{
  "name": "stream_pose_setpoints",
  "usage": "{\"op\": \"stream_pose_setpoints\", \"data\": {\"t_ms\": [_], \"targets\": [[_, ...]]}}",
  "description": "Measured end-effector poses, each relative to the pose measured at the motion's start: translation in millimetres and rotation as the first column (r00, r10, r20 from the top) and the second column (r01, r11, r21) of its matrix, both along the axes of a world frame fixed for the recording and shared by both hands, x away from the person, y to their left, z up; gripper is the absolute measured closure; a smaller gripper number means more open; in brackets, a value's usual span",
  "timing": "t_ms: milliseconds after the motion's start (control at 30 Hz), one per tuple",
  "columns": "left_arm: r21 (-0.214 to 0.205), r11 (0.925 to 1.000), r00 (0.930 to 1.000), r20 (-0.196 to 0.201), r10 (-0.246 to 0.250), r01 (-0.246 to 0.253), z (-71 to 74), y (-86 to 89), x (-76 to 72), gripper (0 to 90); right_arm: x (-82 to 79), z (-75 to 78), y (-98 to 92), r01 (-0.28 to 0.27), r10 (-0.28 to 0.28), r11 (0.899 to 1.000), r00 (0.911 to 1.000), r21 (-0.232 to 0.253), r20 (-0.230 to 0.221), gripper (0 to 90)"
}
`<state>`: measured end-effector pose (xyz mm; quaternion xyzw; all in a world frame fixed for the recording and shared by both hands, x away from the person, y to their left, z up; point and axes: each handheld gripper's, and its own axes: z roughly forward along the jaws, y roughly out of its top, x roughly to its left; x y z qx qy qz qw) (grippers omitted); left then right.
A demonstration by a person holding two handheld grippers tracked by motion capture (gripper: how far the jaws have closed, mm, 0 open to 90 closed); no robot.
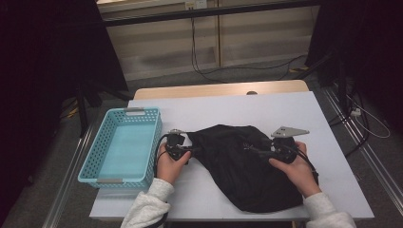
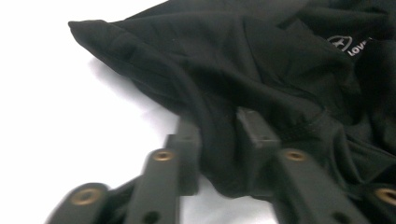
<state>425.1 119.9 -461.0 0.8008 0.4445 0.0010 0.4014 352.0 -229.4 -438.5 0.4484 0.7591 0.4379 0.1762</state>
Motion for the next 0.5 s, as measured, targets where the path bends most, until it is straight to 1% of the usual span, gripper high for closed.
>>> {"op": "stream_pose_setpoints", "data": {"t_ms": [33,67,167,233,300,400,433,467,500], "targets": [[-0.007,1.0,1.0,-0.009,-0.002,0.002,-0.7,-1.0,-0.3,76.2,5.2,-1.0,-0.9,0.016,-0.016,1.0,0.9999,-0.019,-0.001,42.0],[-0.009,0.9999,0.9999,-0.014,-0.008,0.008,-0.9,-1.4,-0.5,78.1,10.2,-2.6,-1.4,0.031,-0.031,0.999,0.9995,-0.038,0.002,42.0],[-0.009,0.9999,0.9996,-0.028,-0.011,0.011,-0.3,-1.0,-2.3,83.5,24.4,-8.6,-1.2,0.084,-0.085,0.993,0.9963,-0.084,-0.007,38.4],[-0.008,0.9999,0.9995,-0.027,-0.014,0.014,0.9,0.6,-4.8,84.5,31.4,-10.8,0.1,0.101,-0.102,0.991,0.9947,-0.086,-0.006,37.3],[-0.003,0.9997,0.9995,-0.019,-0.024,0.024,4.0,3.9,-7.9,84.9,35.6,-12.6,2.1,0.104,-0.105,0.991,0.9945,-0.079,-0.006,37.2],[0.008,0.9995,0.9996,0.002,-0.029,0.029,11.6,9.8,-12.7,85.2,39.1,-18.4,2.4,0.12,-0.124,0.985,0.992,-0.121,-0.024,37.9],[0.01,0.9993,0.9994,0.006,-0.035,0.035,14.3,11.9,-13.9,85.4,40.4,-21.1,1.0,0.123,-0.129,0.985,0.9908,-0.124,-0.04,39.4],[0.004,0.9994,0.9993,0.01,-0.036,0.036,16.5,13.3,-15.3,85.4,41.1,-23.4,-0.4,0.129,-0.137,0.984,0.9888,-0.125,-0.059,45.4],[-0.002,0.9992,0.9992,0.009,-0.039,0.039,18.7,14.7,-16.8,85.5,41.4,-25.4,-1.8,0.118,-0.127,0.986,0.9897,-0.12,-0.067,56.8]]}}
